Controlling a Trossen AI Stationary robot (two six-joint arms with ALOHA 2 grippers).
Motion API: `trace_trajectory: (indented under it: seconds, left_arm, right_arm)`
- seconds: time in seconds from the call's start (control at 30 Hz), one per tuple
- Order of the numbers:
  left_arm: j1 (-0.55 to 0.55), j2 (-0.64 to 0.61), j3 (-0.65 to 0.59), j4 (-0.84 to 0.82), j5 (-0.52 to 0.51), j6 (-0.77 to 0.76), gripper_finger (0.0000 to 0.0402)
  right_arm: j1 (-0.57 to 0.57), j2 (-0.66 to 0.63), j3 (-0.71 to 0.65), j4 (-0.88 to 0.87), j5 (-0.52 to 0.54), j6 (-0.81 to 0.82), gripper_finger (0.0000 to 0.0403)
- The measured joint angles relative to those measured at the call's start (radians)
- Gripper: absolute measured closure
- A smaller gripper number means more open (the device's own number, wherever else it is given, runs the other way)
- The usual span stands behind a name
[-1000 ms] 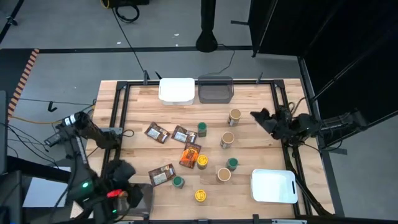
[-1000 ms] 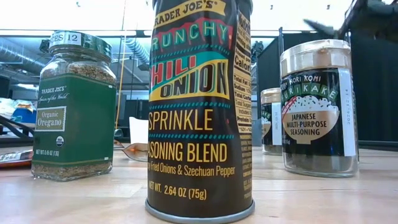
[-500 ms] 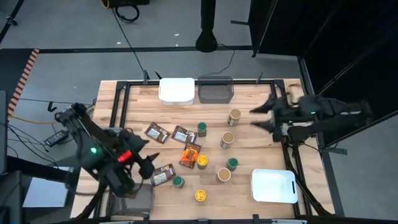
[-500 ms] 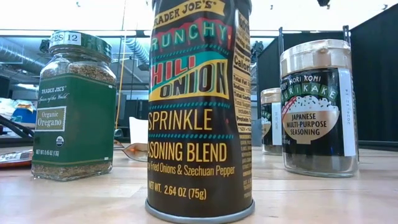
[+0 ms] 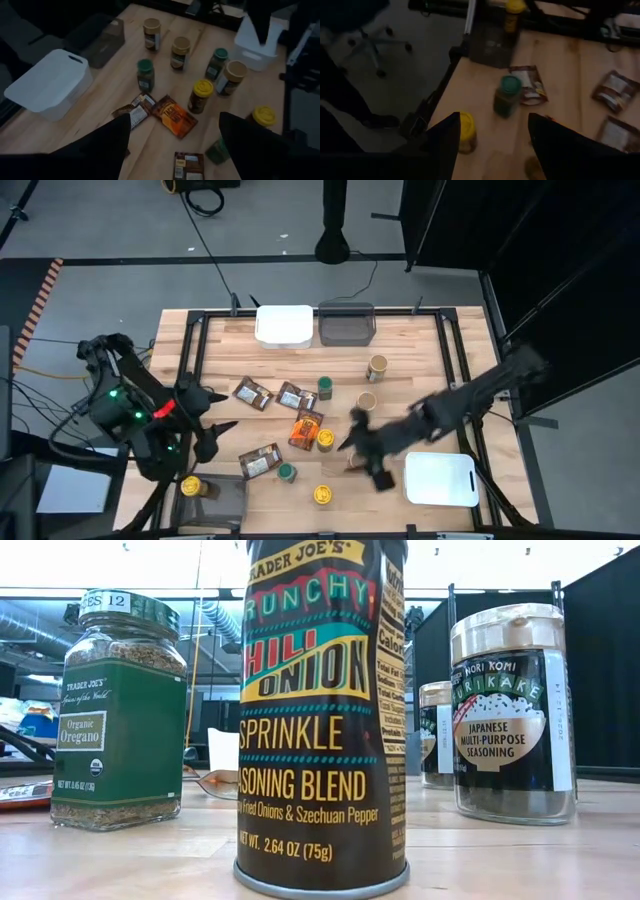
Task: Sort spices by type
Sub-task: Put the yellow seasoning bottle into the bottom black bin
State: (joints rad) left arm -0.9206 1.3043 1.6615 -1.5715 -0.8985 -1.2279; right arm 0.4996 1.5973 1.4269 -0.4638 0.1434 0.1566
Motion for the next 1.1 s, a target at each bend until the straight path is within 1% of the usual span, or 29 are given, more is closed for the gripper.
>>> trace_trajectory:
  seconds: [0.13,0.27,0.37,0.47,0.63,0.73,0.87,1.1]
  left_arm:
    - [-0.033,-0.012,0.0,0.0,-0.004,0.046,0.0092]
    - [-0.043,-0.013,0.0,0.0,-0.023,0.093,0.0092]
    - [-0.044,-0.013,-0.001,0.0,-0.025,0.095,0.0092]
    - [-0.043,-0.013,-0.001,0.0,-0.025,0.095,0.0092]
    - [-0.043,-0.013,-0.001,0.0,-0.026,0.101,0.0092]
    - [-0.044,-0.013,-0.001,0.001,-0.029,0.102,0.0092]
    - [-0.044,-0.013,-0.001,0.0,-0.032,0.102,0.0092]
    - [-0.044,-0.013,-0.012,0.001,-0.036,0.102,0.0092]
  right_arm:
    - [0.038,0.172,0.137,-0.001,0.045,0.026,0.0141]
    - [0.06,0.31,0.255,-0.039,0.067,0.028,0.0117]
    - [0.069,0.388,0.309,-0.077,0.066,0.03,0.0099]
    - [0.07,0.441,0.323,-0.076,0.018,0.066,0.0085]
    - [0.069,0.466,0.319,-0.07,-0.004,0.119,0.0079]
    - [0.069,0.463,0.311,-0.085,0.027,0.117,0.0083]
    - [0.069,0.473,0.309,-0.113,0.016,0.112,0.0086]
    - [0.067,0.497,0.302,-0.145,0.04,0.122,0.0076]
